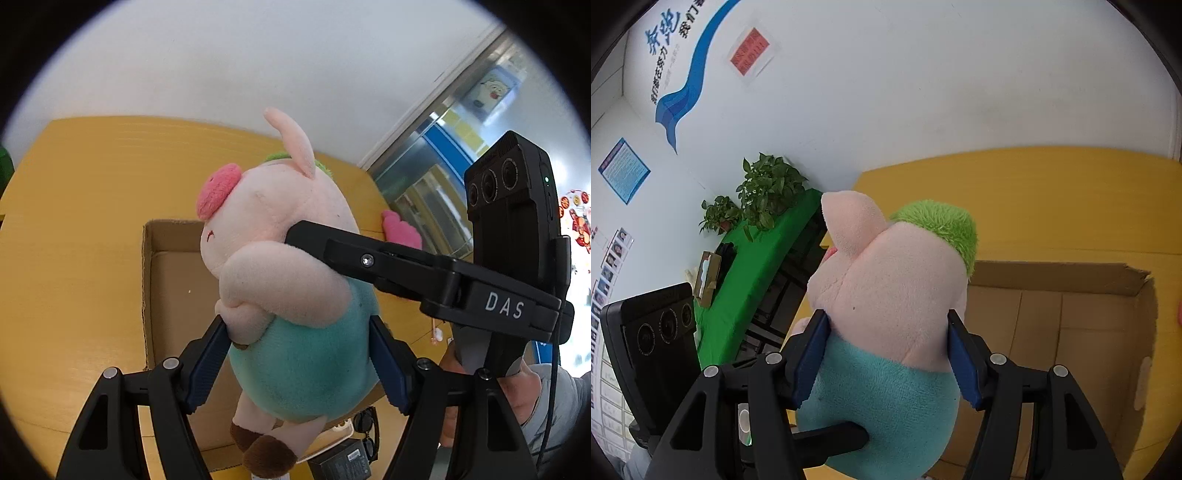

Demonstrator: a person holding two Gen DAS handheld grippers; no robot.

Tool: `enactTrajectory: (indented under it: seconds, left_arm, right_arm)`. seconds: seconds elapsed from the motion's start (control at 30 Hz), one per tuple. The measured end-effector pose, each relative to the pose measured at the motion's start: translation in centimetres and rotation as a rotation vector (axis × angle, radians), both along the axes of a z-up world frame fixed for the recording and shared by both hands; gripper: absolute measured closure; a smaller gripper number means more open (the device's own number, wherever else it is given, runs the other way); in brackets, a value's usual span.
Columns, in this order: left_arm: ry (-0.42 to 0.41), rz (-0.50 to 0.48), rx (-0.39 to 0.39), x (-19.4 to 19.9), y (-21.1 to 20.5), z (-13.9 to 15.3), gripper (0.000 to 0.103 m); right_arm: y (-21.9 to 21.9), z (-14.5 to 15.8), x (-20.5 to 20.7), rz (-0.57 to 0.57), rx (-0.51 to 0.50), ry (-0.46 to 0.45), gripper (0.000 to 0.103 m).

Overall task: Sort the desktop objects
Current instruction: 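Carry the pig plush with the left gripper over the cardboard box, then lower the pig plush into the box and open the left gripper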

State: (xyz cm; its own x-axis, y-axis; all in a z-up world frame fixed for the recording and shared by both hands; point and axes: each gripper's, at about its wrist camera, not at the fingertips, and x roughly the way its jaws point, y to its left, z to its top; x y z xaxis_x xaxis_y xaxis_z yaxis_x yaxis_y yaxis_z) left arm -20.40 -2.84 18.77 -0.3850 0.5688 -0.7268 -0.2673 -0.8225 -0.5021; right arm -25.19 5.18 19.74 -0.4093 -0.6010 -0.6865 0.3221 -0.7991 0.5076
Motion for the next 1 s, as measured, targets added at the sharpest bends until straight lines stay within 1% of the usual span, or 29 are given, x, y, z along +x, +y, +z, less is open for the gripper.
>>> enactTrajectory:
  seconds: [0.13, 0.17, 0.2, 0.33, 0.43, 0.57, 0.6, 0.7, 0.77, 0.8, 0.87, 1.0]
  left_arm:
    - [-0.099, 0.018, -0.028, -3.8, 0.0, -4.8, 0.029]
    - [-0.119, 0.022, -0.034, -3.7, -0.6, -6.4, 0.029]
    - [-0.140, 0.027, -0.043, -4.4, -0.6, -7.4, 0.029]
    - [-0.224, 0.042, -0.090, -6.7, -0.2, -11.7, 0.029]
    - [-0.272, 0.062, -0.116, -7.9, -0.2, -14.0, 0.029]
    - [-0.309, 0.100, -0.157, -8.4, -0.2, -15.7, 0.029]
    - [-0.311, 0.107, -0.153, -8.4, -0.4, -15.9, 0.029]
    - [-0.310, 0.133, -0.118, -8.1, -1.4, -16.3, 0.024]
    - [-0.324, 0.148, -0.101, -8.0, -1.8, -16.1, 0.022]
    - [-0.332, 0.156, -0.095, -7.9, -2.0, -16.0, 0.022]
    - [-0.331, 0.173, -0.095, -7.5, -2.4, -15.0, 0.024]
    - [-0.268, 0.195, -0.093, -6.1, -3.3, -11.6, 0.023]
  right_arm:
    - [0.2, -6.1, -3.9, 0.007, -0.036, -0.066, 0.037]
    - [-0.2, -7.4, -4.9, 0.009, -0.043, -0.078, 0.037]
    - [-0.2, -9.2, -6.1, 0.007, -0.058, -0.102, 0.037]
    - [-0.3, -15.2, -9.5, -0.001, -0.106, -0.186, 0.037]
    - [-0.4, -19.1, -11.0, 0.005, -0.119, -0.233, 0.036]
    - [-0.8, -22.2, -12.0, -0.003, -0.156, -0.267, 0.035]
    - [-1.1, -22.6, -11.9, -0.004, -0.158, -0.263, 0.034]
    - [-1.5, -22.6, -11.8, 0.001, -0.143, -0.229, 0.025]
    - [-1.3, -22.7, -11.7, -0.010, -0.141, -0.238, 0.015]
    - [-1.4, -22.9, -11.9, -0.017, -0.143, -0.257, 0.013]
    - [-1.3, -22.4, -12.0, -0.021, -0.158, -0.274, 0.010]
    - [-0.6, -19.5, -11.4, 0.000, -0.133, -0.226, 0.006]
